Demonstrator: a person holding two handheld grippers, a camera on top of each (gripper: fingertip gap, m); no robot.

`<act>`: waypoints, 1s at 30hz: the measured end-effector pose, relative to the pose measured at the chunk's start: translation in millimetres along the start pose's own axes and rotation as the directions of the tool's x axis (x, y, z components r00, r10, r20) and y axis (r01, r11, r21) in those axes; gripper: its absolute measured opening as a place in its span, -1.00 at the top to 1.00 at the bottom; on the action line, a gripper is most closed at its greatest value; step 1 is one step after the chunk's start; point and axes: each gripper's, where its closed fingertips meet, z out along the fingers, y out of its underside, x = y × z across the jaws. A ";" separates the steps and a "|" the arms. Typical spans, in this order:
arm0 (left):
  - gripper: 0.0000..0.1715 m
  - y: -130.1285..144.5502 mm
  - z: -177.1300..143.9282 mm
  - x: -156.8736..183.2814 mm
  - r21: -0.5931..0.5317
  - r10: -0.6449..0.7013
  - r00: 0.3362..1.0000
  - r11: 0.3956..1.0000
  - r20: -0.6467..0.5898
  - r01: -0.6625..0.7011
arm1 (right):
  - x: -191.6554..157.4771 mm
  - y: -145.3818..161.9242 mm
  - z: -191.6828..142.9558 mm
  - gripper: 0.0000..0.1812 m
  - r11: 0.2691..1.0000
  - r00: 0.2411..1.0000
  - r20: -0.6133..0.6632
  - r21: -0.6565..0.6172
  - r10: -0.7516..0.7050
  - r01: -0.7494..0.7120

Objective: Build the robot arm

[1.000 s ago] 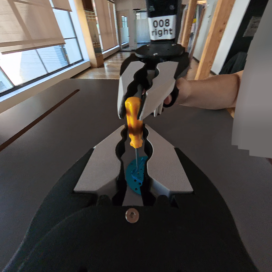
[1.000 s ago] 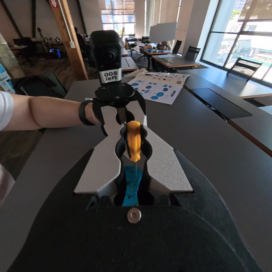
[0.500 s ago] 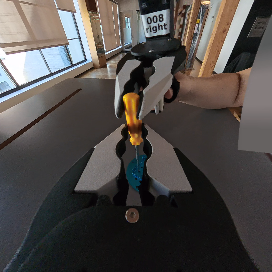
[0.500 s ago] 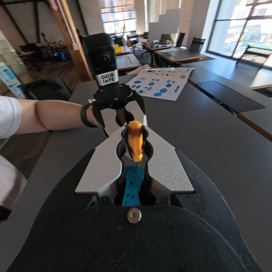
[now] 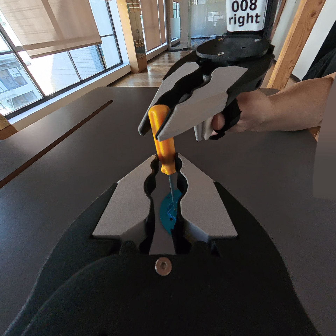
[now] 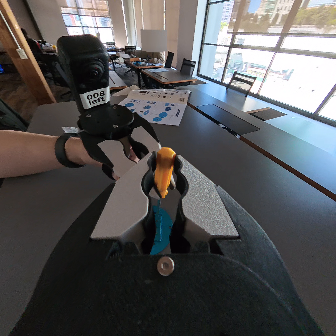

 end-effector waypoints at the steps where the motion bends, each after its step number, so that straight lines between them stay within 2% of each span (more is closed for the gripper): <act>1: 0.82 0.2 0.4 0.6 0.001 0.002 1.000 1.000 -0.005 -0.002 | 0.3 0.0 -0.5 0.80 1.000 1.000 -0.017 0.002 0.007 -0.007; 3: 0.83 0.8 -1.7 3.0 0.007 -0.006 0.999 1.000 -0.040 0.006 | -3.6 -1.3 -0.2 0.80 1.000 1.000 -0.001 0.014 0.007 -0.007; 5: 0.83 1.7 -4.4 4.3 0.018 -0.011 0.997 1.000 -0.073 0.013 | -7.8 -1.6 2.1 0.79 1.000 0.998 0.067 0.005 -0.004 0.004; 7: 0.83 1.9 -5.6 7.4 0.021 -0.011 0.993 1.000 -0.114 0.013 | -11.2 -4.2 3.8 0.65 1.000 0.986 0.166 -0.005 0.028 -0.027; 9: 0.83 1.9 -4.8 10.3 0.020 -0.002 0.990 1.000 -0.139 0.005 | -19.5 -7.5 3.0 0.79 0.998 0.954 0.293 -0.016 0.065 -0.063; 12: 0.83 1.9 -6.5 16.4 0.037 0.003 0.978 0.999 -0.207 0.005 | -28.7 -5.0 1.3 0.82 0.999 0.928 0.373 -0.035 0.023 -0.010; 15: 0.81 2.2 -7.7 15.7 0.042 -0.020 0.976 0.999 -0.216 0.030 | -24.4 -4.5 4.6 0.82 0.998 0.962 0.268 -0.025 -0.042 0.051; 17: 0.57 1.6 -6.7 10.3 0.029 -0.014 0.990 0.999 -0.142 0.018 | -20.7 -4.8 5.4 0.82 1.000 0.978 0.207 -0.011 -0.003 0.005; 20: 0.62 -3.4 -5.1 8.8 0.029 0.000 0.998 1.000 -0.066 0.002 | -11.9 -4.1 3.9 0.82 0.999 0.997 0.063 -0.002 -0.032 0.032; 23: 0.81 -2.0 -1.6 10.8 0.008 0.010 0.999 1.000 -0.043 -0.010 | -8.6 -4.2 2.2 0.82 1.000 1.000 -0.027 0.021 -0.006 0.007; 25: 0.81 -0.5 -1.7 12.2 0.002 -0.003 0.998 1.000 -0.055 0.003 | -9.5 -4.5 2.6 0.83 1.000 1.000 -0.014 0.006 -0.008 0.008; 30: 0.81 1.2 -3.8 20.8 0.012 -0.018 0.982 1.000 -0.187 0.021 | -24.1 -2.5 5.4 0.73 0.998 0.968 0.250 -0.062 -0.010 0.026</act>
